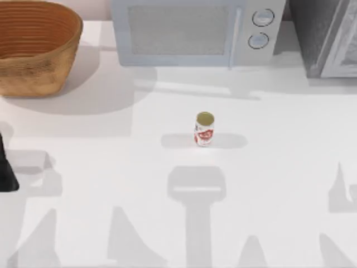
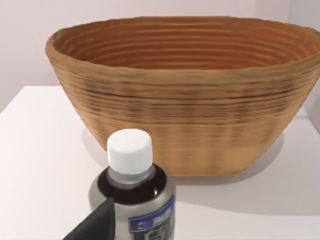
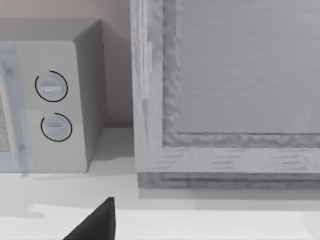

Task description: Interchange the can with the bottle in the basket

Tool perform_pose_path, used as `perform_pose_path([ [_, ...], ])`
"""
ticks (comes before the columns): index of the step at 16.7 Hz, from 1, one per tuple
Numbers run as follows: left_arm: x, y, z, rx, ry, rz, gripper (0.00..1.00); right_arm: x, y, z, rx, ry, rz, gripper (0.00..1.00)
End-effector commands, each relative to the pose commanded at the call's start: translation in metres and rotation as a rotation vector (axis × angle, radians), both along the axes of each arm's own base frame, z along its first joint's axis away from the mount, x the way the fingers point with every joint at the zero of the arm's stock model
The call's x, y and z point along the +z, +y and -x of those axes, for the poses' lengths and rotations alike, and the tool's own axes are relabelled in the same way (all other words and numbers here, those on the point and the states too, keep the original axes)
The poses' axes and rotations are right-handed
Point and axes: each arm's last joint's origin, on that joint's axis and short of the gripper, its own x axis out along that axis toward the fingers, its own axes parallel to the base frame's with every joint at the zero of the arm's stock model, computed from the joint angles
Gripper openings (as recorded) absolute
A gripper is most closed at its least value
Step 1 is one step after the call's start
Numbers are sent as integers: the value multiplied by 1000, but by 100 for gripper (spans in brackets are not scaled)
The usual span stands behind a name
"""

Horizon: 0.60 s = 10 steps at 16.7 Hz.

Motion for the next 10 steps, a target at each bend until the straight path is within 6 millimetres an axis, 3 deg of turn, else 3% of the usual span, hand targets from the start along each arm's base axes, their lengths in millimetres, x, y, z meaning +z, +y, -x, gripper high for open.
perform_pose_path([
  [10, -33, 37, -45, -24, 45, 0, 100, 0, 0, 0, 0, 0, 0, 100],
])
